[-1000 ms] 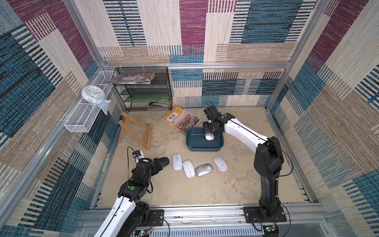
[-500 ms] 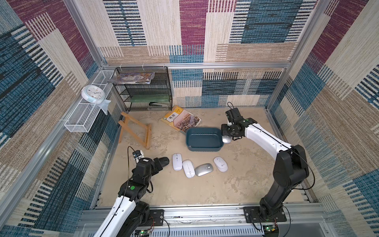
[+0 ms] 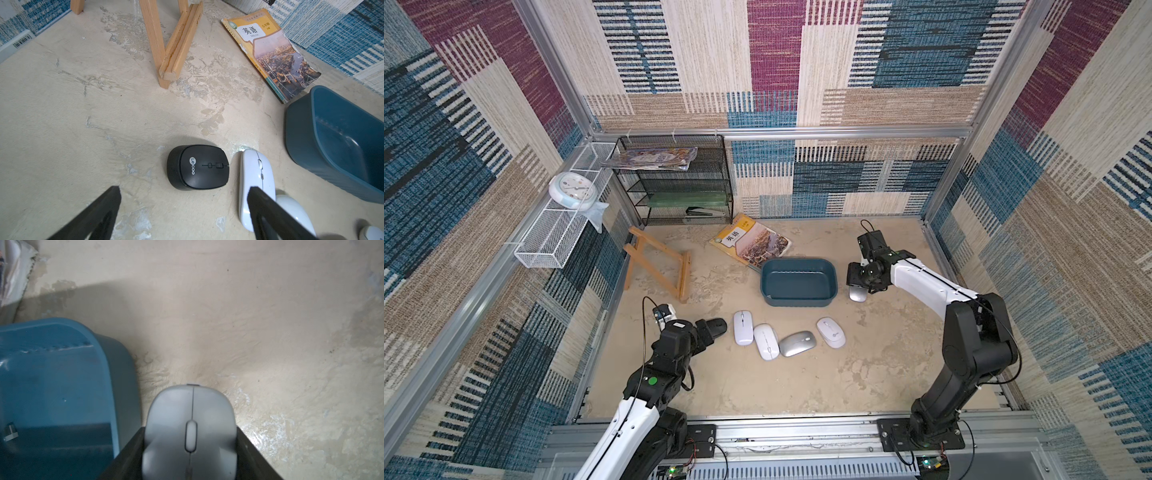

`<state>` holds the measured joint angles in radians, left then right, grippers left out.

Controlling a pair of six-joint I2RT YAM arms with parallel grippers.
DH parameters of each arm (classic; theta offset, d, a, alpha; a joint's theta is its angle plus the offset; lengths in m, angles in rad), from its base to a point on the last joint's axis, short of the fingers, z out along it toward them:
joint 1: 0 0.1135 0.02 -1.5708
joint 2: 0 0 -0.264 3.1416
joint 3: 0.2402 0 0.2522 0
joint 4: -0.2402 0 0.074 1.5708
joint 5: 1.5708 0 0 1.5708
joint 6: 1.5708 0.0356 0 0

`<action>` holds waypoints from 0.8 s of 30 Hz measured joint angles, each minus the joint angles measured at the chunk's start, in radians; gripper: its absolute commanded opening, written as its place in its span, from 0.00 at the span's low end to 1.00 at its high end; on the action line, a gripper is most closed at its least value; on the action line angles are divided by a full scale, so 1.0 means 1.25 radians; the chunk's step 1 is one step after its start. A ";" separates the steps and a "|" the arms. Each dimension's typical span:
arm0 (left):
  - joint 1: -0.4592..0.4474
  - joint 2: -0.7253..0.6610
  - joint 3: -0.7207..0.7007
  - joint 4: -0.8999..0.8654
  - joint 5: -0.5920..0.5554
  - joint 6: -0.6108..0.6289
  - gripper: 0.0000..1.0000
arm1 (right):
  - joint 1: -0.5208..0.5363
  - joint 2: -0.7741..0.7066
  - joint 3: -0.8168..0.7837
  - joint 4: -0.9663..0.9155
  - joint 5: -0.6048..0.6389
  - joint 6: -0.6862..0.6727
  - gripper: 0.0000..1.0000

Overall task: Take out the mouse from the storage box
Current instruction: Place the mouse at the center of the board.

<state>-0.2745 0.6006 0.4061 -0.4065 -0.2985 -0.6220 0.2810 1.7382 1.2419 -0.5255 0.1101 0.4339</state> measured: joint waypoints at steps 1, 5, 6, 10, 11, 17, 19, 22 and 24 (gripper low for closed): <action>0.000 0.000 0.000 0.000 0.000 0.000 0.99 | -0.002 0.005 -0.005 0.004 -0.004 0.000 0.55; 0.000 -0.014 -0.004 0.001 0.008 0.000 0.99 | -0.006 0.032 -0.028 0.019 -0.008 0.000 0.55; 0.000 -0.016 -0.005 0.000 0.008 0.000 0.99 | -0.006 0.039 -0.031 0.020 -0.007 0.000 0.55; 0.000 -0.020 -0.005 0.000 0.009 0.000 0.99 | -0.007 0.064 -0.039 0.023 -0.004 0.000 0.56; 0.000 -0.019 -0.005 0.000 0.009 0.000 0.99 | -0.007 0.069 -0.039 0.024 -0.002 0.000 0.56; 0.000 -0.013 -0.005 0.000 0.011 0.000 0.99 | -0.008 0.104 -0.039 0.036 0.005 0.002 0.57; 0.000 -0.016 -0.005 0.000 0.011 0.000 0.99 | -0.008 0.113 -0.038 0.039 0.013 0.003 0.58; 0.000 -0.019 -0.005 0.000 0.011 0.000 0.99 | -0.008 0.120 -0.034 0.048 0.023 0.004 0.59; 0.000 -0.021 -0.005 0.000 0.011 0.000 0.99 | -0.008 0.123 -0.032 0.051 0.027 0.005 0.61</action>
<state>-0.2745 0.5747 0.3992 -0.4065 -0.2848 -0.6220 0.2714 1.8923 1.2022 -0.4622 0.1444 0.4408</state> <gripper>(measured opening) 0.992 0.624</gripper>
